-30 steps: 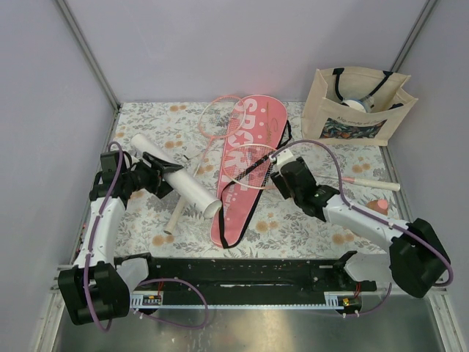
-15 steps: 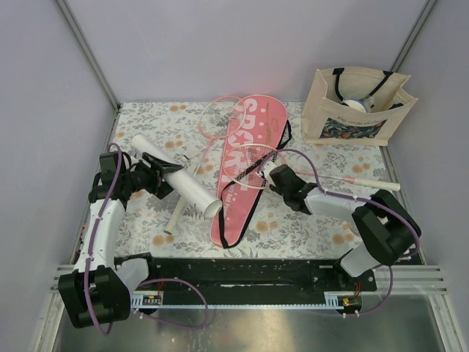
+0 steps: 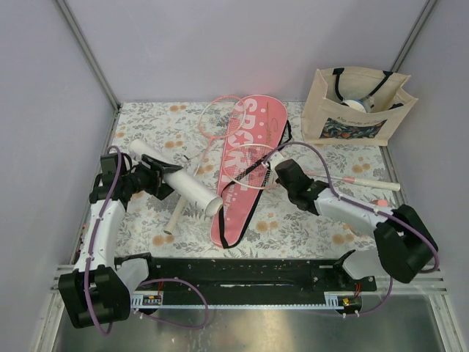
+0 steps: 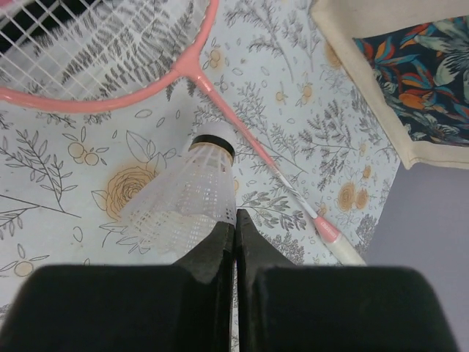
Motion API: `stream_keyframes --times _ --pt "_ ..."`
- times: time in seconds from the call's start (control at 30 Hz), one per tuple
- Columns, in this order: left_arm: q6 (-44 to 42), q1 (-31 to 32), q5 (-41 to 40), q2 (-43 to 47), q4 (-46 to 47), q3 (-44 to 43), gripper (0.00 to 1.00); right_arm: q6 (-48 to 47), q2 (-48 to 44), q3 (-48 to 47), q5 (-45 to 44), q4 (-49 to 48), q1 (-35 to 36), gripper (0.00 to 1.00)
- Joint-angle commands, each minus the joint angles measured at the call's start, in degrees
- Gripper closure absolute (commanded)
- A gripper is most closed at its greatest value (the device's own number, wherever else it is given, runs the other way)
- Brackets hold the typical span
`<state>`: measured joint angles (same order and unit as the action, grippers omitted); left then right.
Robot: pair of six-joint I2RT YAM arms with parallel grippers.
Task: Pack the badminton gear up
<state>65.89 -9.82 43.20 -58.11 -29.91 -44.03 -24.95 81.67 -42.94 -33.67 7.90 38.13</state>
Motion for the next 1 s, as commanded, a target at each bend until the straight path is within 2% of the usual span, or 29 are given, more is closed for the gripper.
stream_keyframes --times 0.0,0.1,0.17,0.33,0.43,0.6,0.8,0.97 --pt "2.66 -0.28 -1.89 0.63 2.93 0.87 0.57 5.51 -7.39 -5.04 5.08 9.22 -0.07 1.0" --pt "3.63 -0.28 -1.63 -0.25 3.1 0.88 0.58 10.43 -13.09 -6.89 15.26 12.31 -0.07 1.0" --pt "4.07 -0.37 -0.75 -0.95 3.63 0.7 0.57 13.68 -18.71 -6.2 25.81 10.83 -0.07 1.0" --pt "5.48 -0.37 -0.13 -1.4 4.78 0.61 0.58 22.99 -31.02 2.05 46.47 -3.91 0.01 1.0" --pt "5.83 -0.28 -0.4 -1.22 5.04 1.31 0.58 30.73 -35.69 6.89 53.78 -15.69 0.1 1.0" --pt "7.24 -0.37 -0.13 -1.83 7.15 2.55 0.58 44.27 -34.92 10.68 57.66 -28.9 2.03 1.0" --pt "7.06 -0.28 -0.75 -2.36 7.32 2.63 0.58 45.68 -28.95 8.4 52.57 -31.01 11.96 1.0" --pt "6.97 -0.28 -1.19 -1.22 7.24 2.9 0.58 47.62 -23.58 6.12 49.33 -32.42 15.31 1.0"
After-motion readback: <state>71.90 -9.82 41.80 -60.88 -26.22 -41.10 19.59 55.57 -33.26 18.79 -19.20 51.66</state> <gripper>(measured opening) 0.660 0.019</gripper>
